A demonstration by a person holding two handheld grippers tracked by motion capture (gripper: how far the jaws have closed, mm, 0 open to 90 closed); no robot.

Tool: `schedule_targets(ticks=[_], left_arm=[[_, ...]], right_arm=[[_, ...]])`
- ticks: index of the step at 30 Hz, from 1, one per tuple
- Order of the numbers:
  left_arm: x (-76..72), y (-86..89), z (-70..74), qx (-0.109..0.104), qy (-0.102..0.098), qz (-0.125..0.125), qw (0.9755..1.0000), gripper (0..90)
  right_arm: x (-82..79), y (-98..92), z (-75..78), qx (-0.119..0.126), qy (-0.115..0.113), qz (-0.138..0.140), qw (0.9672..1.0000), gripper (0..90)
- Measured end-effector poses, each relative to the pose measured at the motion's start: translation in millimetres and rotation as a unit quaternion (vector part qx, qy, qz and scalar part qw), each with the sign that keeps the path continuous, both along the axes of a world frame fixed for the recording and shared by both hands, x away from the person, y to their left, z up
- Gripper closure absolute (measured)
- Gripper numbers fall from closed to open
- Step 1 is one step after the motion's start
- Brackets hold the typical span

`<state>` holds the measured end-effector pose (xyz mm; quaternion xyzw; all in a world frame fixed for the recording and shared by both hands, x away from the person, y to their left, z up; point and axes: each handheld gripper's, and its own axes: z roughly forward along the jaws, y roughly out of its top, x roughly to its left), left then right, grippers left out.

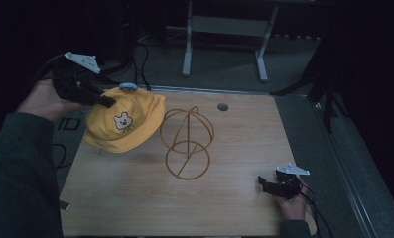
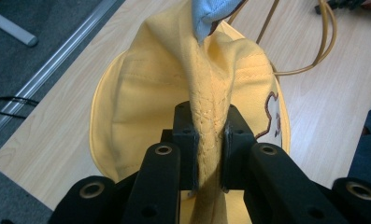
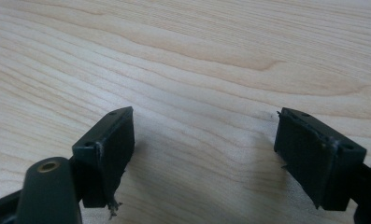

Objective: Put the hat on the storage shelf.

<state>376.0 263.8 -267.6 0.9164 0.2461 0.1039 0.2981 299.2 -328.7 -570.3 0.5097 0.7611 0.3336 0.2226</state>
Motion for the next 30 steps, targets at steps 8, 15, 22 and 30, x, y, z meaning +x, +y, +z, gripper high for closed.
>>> schedule_targets(ticks=[8,15,22,30], left_arm=[[-1.2,-2.9,3.9,-0.019,-0.003,-0.016,0.9997,79.5],[-2.1,-4.3,6.9,-0.029,-0.002,-0.028,0.9992,79.5],[-4.6,-7.8,11.9,-0.038,-0.006,-0.039,0.9985,79.5],[-4.0,-14.6,18.2,-0.04,-0.009,-0.049,0.998,79.6]], right_arm=[[0.0,0.0,0.0,0.0,0.0,0.0,1.0,20.2],[0.0,0.0,0.0,0.0,0.0,0.0,1.0,20.1],[0.0,0.0,0.0,0.0,0.0,0.0,1.0,20.2],[0.0,0.1,0.0,0.001,0.0,0.0,1.0,20.2]])
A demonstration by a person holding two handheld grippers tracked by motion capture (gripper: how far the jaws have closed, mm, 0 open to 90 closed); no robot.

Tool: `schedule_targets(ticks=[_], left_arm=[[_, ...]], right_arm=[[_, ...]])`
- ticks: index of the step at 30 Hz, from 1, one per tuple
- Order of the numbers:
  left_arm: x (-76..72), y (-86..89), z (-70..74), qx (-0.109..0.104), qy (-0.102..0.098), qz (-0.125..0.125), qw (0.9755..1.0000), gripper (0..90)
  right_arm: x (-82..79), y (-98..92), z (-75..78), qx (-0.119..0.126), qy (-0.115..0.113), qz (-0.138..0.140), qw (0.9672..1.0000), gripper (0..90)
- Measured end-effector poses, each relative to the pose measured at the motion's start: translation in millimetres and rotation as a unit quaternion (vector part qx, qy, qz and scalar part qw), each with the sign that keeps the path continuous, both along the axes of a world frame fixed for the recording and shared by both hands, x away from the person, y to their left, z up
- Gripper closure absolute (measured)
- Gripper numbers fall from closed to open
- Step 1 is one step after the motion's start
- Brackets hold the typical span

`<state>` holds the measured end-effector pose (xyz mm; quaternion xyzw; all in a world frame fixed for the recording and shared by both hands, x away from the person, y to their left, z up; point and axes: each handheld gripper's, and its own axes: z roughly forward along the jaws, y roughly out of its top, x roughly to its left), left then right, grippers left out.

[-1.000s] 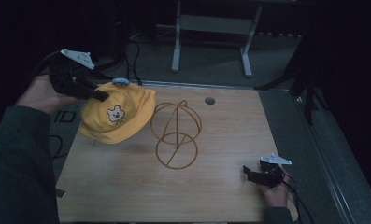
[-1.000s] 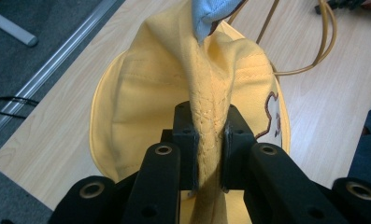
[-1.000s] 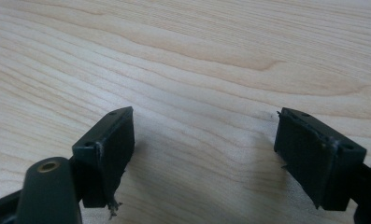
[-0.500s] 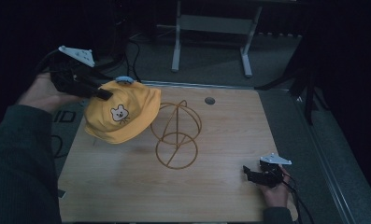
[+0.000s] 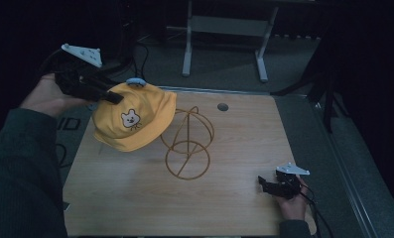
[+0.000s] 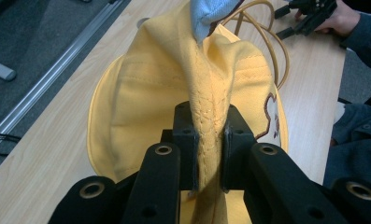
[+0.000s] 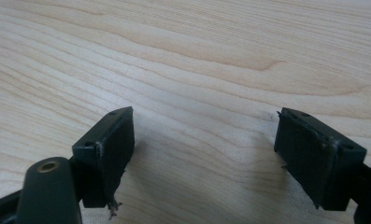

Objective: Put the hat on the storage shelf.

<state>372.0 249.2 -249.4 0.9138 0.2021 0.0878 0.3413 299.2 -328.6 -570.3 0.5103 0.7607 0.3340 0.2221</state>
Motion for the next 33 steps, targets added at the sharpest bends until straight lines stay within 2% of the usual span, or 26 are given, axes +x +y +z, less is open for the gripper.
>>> schedule_targets(ticks=[12,33], left_arm=[[0.4,-10.2,6.3,-0.004,-0.003,-0.015,0.9999,79.5],[3.3,-27.7,12.6,0.0,-0.004,-0.033,0.9994,79.5]], right_arm=[[0.0,0.0,0.0,0.0,0.0,0.0,1.0,20.2],[0.0,0.0,0.0,0.0,0.0,0.0,1.0,20.1]])
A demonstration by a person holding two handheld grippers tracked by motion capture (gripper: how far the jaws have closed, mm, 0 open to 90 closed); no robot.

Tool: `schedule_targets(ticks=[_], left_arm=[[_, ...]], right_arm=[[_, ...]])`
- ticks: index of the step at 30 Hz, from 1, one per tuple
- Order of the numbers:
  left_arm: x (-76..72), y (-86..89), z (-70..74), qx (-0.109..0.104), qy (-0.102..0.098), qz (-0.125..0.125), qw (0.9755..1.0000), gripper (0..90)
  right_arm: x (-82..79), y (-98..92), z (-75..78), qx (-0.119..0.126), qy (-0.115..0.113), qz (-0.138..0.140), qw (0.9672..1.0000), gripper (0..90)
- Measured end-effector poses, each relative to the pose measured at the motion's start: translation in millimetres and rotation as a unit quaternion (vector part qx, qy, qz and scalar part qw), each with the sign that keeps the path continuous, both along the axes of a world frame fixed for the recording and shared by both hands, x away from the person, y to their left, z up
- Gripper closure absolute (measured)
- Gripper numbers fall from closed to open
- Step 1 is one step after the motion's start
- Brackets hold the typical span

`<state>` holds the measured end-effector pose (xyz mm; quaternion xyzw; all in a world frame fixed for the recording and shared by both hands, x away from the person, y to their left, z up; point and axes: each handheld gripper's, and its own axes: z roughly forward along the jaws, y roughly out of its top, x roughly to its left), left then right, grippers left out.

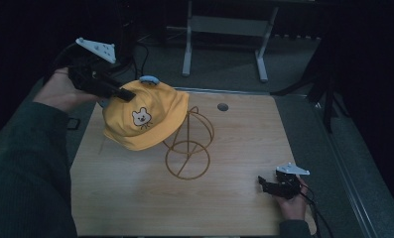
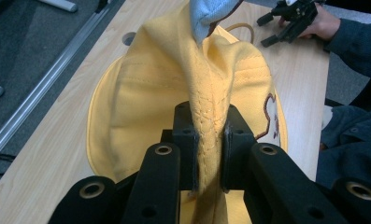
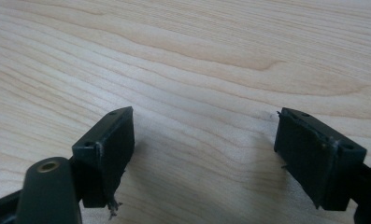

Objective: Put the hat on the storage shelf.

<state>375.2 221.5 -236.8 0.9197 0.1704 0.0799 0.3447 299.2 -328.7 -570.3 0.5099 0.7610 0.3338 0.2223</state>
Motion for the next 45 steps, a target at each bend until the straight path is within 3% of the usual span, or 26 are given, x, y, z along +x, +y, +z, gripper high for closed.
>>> schedule_targets(ticks=[26,45], left_arm=[[7.5,-39.7,4.4,0.011,-0.005,-0.037,0.9993,79.2],[12.8,-62.0,-3.8,0.027,0.003,-0.05,0.9984,78.7]], right_arm=[[0.0,0.0,0.0,0.0,0.0,0.0,1.0,20.1],[0.0,0.0,0.0,0.0,0.0,0.0,1.0,20.1]])
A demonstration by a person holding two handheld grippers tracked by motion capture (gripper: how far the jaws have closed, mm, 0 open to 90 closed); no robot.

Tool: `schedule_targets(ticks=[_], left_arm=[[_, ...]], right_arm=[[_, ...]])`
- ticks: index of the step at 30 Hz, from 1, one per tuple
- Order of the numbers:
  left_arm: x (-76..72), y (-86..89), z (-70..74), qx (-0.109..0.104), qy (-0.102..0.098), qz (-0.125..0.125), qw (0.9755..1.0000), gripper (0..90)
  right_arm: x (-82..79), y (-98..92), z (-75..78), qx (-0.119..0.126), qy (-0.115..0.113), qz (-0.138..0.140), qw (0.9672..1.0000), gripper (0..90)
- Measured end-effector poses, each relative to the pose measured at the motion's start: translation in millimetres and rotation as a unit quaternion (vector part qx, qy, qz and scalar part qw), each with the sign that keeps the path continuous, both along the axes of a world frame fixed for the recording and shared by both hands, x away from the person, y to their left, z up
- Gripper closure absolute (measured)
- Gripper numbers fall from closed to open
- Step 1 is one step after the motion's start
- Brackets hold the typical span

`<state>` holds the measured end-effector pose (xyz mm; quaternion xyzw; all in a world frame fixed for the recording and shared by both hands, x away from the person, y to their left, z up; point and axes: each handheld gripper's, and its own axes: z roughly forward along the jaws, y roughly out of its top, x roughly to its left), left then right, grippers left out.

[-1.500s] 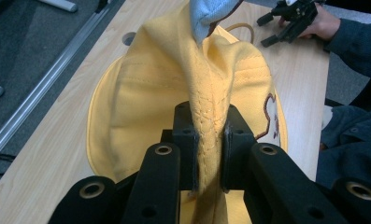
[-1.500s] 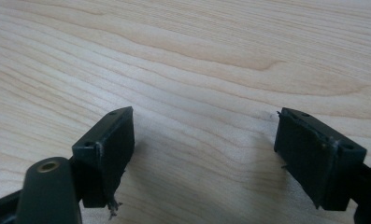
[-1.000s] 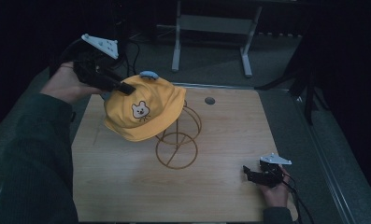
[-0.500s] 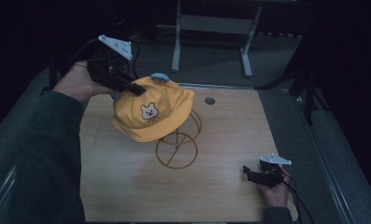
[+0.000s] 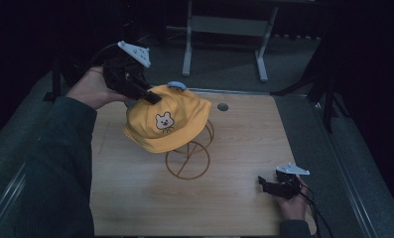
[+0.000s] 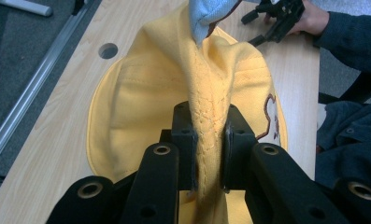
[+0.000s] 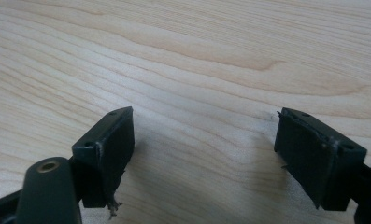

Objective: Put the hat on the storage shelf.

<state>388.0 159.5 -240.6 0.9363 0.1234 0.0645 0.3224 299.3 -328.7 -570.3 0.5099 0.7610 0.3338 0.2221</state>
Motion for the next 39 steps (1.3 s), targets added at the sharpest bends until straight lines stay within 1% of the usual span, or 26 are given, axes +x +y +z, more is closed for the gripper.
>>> schedule_targets(ticks=[11,15,25,26,27,30,32,37,38,39], left_arm=[[2.6,-13.7,-1.7,0.005,-0.002,-0.005,1.0,78.2],[5.1,-21.3,-4.7,0.014,-0.001,-0.009,0.9999,78.0],[9.1,-40.6,-8.9,0.026,0.001,-0.023,0.9994,78.0],[9.1,-40.6,-8.9,0.026,0.001,-0.023,0.9994,78.0],[9.7,-45.3,-10.7,0.03,0.003,-0.022,0.9993,78.0],[11.6,-51.5,-13.9,0.037,0.002,-0.023,0.9991,78.0],[12.4,-55.8,-16.1,0.041,0.005,-0.025,0.9988,77.9],[15.9,-67.9,-22.7,0.049,0.004,-0.027,0.9984,77.3],[15.9,-67.9,-22.7,0.049,0.004,-0.027,0.9984,77.1],[17.3,-73.2,-26.9,0.053,0.006,-0.029,0.9982,77.1]], right_arm=[[0.0,0.0,0.0,0.0,0.0,0.0,1.0,20.0],[0.0,0.0,0.0,0.0,0.0,0.0,1.0,20.0],[0.0,0.0,0.0,0.0,0.0,0.0,1.0,19.9],[0.0,0.0,0.0,0.0,0.0,0.0,1.0,19.9],[0.0,0.0,0.0,0.0,0.0,0.0,1.0,20.0],[0.0,0.0,0.1,0.0,0.0,0.0,1.0,19.9],[0.0,0.0,0.0,0.0,0.0,0.001,1.0,19.9],[0.0,0.0,0.0,0.0,0.0,0.0,1.0,19.9],[0.0,0.0,0.0,0.0,0.0,0.0,1.0,19.9],[0.0,0.0,0.0,0.0,0.0,0.0,1.0,19.9]])
